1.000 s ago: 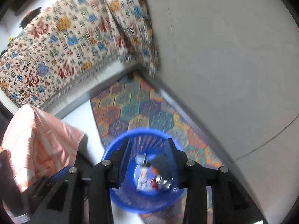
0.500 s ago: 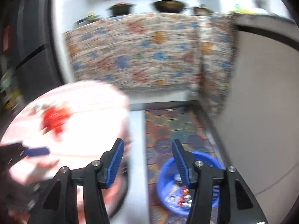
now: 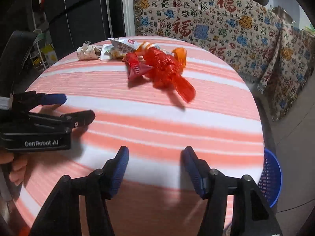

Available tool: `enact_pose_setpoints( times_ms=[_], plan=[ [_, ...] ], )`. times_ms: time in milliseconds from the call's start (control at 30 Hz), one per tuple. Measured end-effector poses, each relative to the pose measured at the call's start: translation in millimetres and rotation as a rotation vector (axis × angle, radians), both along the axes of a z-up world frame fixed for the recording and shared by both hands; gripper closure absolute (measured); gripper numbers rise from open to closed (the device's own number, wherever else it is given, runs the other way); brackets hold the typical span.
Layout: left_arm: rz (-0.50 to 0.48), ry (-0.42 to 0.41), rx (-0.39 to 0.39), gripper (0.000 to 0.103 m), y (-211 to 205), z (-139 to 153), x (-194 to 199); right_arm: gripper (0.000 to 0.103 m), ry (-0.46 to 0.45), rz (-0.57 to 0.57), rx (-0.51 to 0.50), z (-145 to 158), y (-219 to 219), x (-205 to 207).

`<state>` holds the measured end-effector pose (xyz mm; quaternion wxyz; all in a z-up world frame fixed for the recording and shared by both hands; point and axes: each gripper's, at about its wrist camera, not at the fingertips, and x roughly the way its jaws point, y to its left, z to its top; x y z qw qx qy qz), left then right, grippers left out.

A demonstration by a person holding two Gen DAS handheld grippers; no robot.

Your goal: Collect trash

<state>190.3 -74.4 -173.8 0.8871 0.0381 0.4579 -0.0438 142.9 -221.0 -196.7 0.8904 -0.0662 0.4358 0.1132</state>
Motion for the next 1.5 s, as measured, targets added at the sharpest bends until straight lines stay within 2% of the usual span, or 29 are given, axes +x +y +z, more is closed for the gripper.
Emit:
enact_pose_setpoints(
  times_ms=[33, 267, 300, 433, 500, 567, 700, 733, 800, 833, 867, 900, 967, 1000, 1200, 1400, 1433, 1467, 1500],
  plan=[
    [0.013, 0.003, -0.008, 0.000, 3, -2, 1, 0.041, -0.001, -0.007, 0.002, 0, 0, 3],
    [0.014, 0.007, -0.017, 0.001, -3, 0, 12, 0.041, -0.035, -0.022, 0.007, -3, 0, 14],
    [0.017, 0.007, -0.038, 0.002, -2, 3, 16, 0.041, -0.036, -0.021, 0.010, -4, -1, 15],
    [0.036, -0.049, -0.223, 0.006, 4, 29, 31, 0.041, -0.039, -0.019, 0.013, -5, 0, 18],
    [0.030, -0.043, -0.273, 0.010, -3, 38, 48, 0.041, -0.039, -0.019, 0.014, -4, -1, 19],
    [0.028, -0.036, -0.294, 0.017, -13, 40, 63, 0.041, -0.039, -0.019, 0.013, -4, -1, 19],
    [0.058, 0.004, -0.282, 0.018, -30, 29, 91, 0.041, -0.039, -0.018, 0.015, -4, -1, 19],
    [0.063, 0.019, -0.289, 0.022, -32, 24, 96, 0.041, -0.040, -0.018, 0.015, -4, -1, 19],
    [0.059, 0.035, -0.290, 0.040, -34, 16, 102, 0.041, -0.039, -0.018, 0.015, -4, -2, 19],
    [0.046, 0.039, -0.294, 0.062, -35, 15, 101, 0.041, -0.039, -0.018, 0.015, -4, -2, 19],
    [0.037, 0.039, -0.293, 0.076, -35, 14, 100, 0.041, -0.039, -0.017, 0.015, -4, -2, 19],
    [0.030, 0.032, -0.288, 0.077, -33, 15, 96, 0.041, -0.039, -0.017, 0.015, -4, -2, 19],
    [0.019, 0.029, -0.298, 0.088, -24, 16, 87, 0.041, -0.040, -0.017, 0.014, -4, -2, 19],
    [0.015, 0.027, -0.302, 0.090, -20, 18, 82, 0.041, -0.040, -0.018, 0.015, -4, -2, 19],
    [-0.064, 0.042, -0.272, 0.090, 17, 27, 31, 0.041, -0.041, -0.021, 0.018, -4, -2, 18],
    [-0.130, 0.062, -0.192, 0.087, 38, 29, -14, 0.041, -0.041, -0.023, 0.017, -5, 0, 19],
    [-0.134, 0.058, -0.173, 0.074, 37, 28, -17, 0.041, -0.041, -0.023, 0.017, -5, 0, 18],
    [-0.135, 0.055, -0.160, 0.048, 36, 26, -17, 0.041, -0.041, -0.023, 0.018, -5, 0, 18],
    [-0.128, 0.047, -0.152, 0.037, 33, 24, -17, 0.038, -0.039, -0.022, 0.022, -5, -1, 19]
  ],
)
